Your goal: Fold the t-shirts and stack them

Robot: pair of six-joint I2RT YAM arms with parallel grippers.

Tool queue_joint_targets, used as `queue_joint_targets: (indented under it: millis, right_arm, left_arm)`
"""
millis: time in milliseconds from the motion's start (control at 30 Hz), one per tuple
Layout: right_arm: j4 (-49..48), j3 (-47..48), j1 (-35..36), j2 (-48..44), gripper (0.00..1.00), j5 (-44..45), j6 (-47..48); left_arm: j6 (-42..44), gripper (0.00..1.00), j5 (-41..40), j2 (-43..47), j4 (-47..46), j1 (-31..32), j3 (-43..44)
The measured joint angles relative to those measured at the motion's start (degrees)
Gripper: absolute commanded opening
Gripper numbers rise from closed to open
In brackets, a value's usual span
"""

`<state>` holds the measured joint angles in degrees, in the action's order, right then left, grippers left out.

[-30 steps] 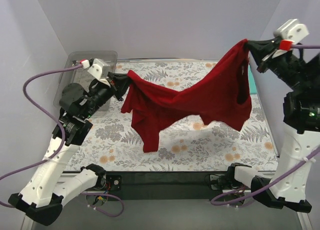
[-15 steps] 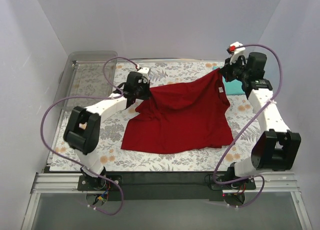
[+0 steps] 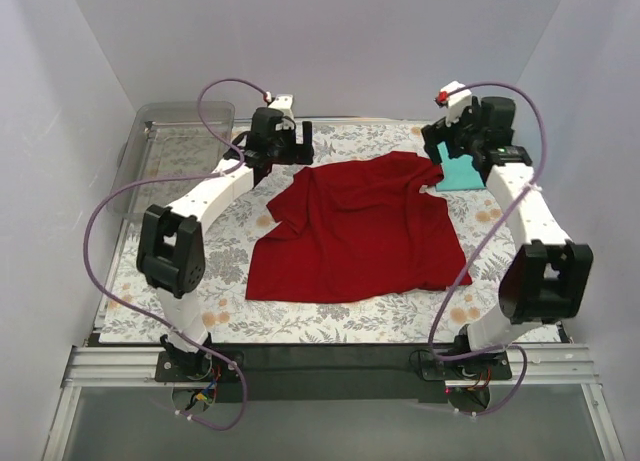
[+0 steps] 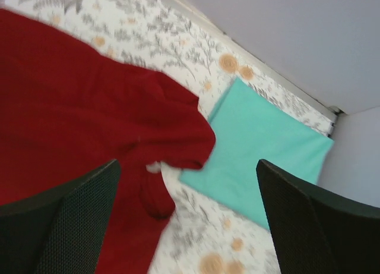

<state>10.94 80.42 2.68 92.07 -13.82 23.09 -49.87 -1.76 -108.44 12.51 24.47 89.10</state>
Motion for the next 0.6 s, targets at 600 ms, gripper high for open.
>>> queue_joint_targets:
  millis: [600]
  right_arm:
    - [49.9, -34.7, -5.8, -27.6, 0.68, -14.3, 68.9]
  left_arm:
    - [-24.8, 0.83, 15.7, 38.6, 14.4, 16.4, -50.8]
